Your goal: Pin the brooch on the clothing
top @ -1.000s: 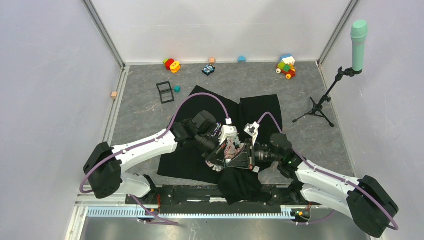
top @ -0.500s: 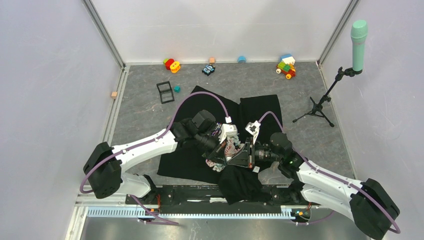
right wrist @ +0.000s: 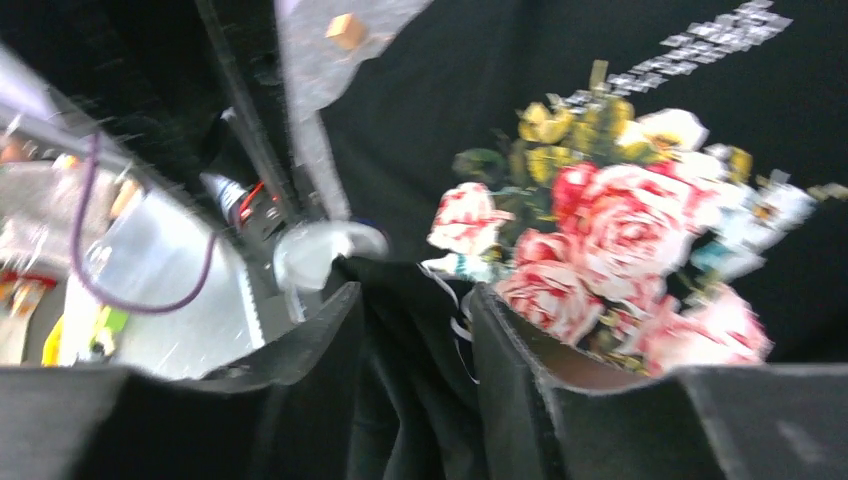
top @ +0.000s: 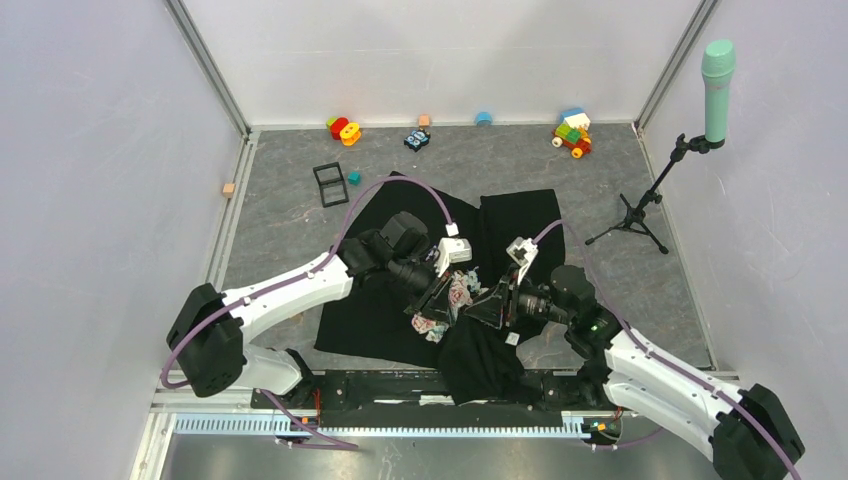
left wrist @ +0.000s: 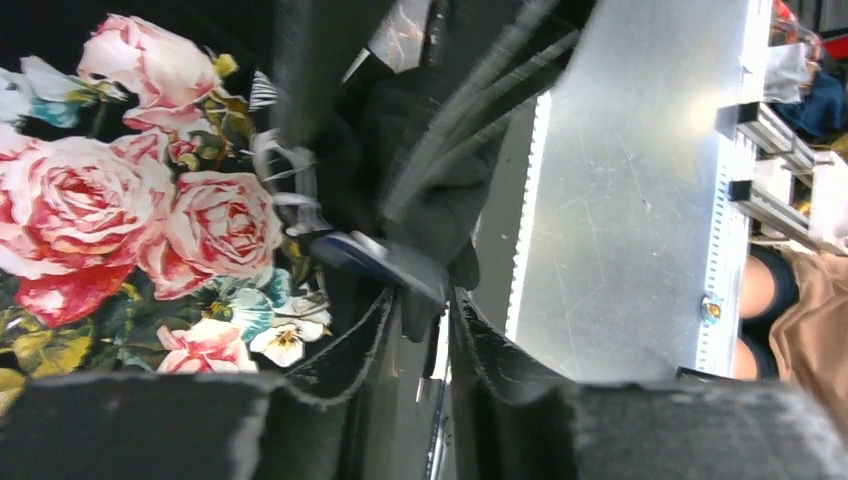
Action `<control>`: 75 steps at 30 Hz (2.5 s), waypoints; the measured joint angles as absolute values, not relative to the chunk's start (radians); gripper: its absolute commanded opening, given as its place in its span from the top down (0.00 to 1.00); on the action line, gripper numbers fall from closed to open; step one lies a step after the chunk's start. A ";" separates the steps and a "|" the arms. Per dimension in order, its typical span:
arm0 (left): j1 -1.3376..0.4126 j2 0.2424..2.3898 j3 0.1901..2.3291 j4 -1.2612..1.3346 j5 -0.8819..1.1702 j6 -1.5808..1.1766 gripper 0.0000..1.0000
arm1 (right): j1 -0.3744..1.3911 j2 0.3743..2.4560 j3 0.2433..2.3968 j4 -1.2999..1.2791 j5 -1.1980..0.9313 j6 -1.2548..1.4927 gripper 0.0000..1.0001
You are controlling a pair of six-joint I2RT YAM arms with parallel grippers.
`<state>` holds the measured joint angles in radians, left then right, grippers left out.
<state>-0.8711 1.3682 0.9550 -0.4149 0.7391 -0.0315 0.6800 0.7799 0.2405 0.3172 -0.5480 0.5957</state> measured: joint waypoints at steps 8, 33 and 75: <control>-0.858 1.365 0.961 -0.434 0.799 -0.122 0.03 | 0.649 0.667 0.314 0.026 -0.362 0.480 0.23; -0.723 0.860 0.489 -0.193 0.149 -0.741 0.00 | 0.508 0.854 0.377 -0.363 0.184 0.431 0.32; -0.559 0.501 0.060 -0.096 -0.077 -1.130 0.00 | 0.142 1.805 0.978 -0.018 0.245 0.265 1.00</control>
<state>-0.5587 0.5014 0.0605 -0.0956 -0.0772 -1.1301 0.1417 1.8053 0.9775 -0.0181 0.2455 0.2649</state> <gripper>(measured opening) 0.994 0.010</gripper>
